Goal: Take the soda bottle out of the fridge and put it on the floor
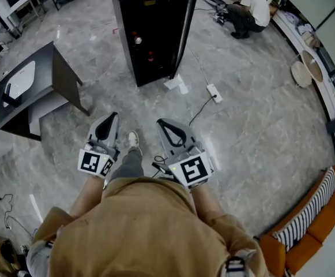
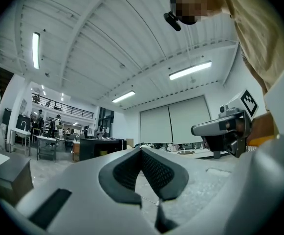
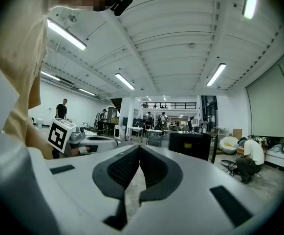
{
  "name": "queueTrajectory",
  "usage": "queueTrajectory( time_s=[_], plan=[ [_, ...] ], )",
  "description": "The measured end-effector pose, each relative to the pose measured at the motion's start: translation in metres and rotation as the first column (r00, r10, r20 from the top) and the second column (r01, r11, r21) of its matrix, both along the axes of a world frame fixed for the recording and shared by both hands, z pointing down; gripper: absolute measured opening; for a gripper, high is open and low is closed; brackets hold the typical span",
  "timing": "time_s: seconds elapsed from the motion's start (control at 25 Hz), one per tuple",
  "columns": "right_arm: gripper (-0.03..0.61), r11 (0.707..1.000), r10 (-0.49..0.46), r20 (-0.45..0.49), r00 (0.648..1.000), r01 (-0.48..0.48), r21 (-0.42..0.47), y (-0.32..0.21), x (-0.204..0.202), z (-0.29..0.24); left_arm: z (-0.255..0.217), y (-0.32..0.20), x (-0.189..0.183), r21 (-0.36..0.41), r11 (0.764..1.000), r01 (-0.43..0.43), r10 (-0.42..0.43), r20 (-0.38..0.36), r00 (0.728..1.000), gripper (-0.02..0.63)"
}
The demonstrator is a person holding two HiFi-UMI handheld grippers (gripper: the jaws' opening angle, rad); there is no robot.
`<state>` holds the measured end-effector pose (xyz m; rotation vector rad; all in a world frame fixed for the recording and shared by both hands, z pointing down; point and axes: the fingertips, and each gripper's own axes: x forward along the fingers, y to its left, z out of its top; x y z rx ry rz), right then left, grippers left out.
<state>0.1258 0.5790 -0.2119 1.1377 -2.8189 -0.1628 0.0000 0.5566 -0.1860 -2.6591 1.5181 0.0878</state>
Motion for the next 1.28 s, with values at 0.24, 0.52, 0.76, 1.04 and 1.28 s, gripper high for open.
queueTrajectory(
  time_s=[0.24, 0.52, 0.76, 1.04, 1.28],
  plan=[
    [-0.002, 1.0, -0.002, -0.011, 1.0, 0.001, -0.027, -0.079, -0.02, 0.017, 0.019, -0.084, -0.01, -0.028, 1.0, -0.008, 0.007, -0.023, 1.0, 0.002],
    [0.0, 0.997, 0.031, 0.011, 0.999, -0.03, -0.067, -0.229, -0.071, 0.028, 0.038, -0.226, -0.067, -0.085, 0.996, 0.01, -0.012, -0.028, 1.0, 0.0],
    [-0.002, 0.992, 0.042, -0.009, 0.999, -0.043, -0.118, -0.357, -0.129, 0.034, 0.037, -0.357, -0.11, -0.102, 0.994, -0.031, 0.028, -0.027, 0.999, 0.0],
    [0.0, 0.993, 0.088, 0.011, 0.996, -0.087, -0.082, -0.449, -0.171, 0.023, 0.029, -0.447, -0.135, -0.084, 0.993, -0.088, 0.085, -0.035, 0.996, 0.0],
    [-0.002, 0.995, 0.087, -0.013, 0.996, -0.087, -0.054, -0.482, -0.185, 0.013, 0.009, -0.475, -0.132, -0.058, 0.988, -0.141, 0.135, -0.104, 0.985, 0.002]
  ],
)
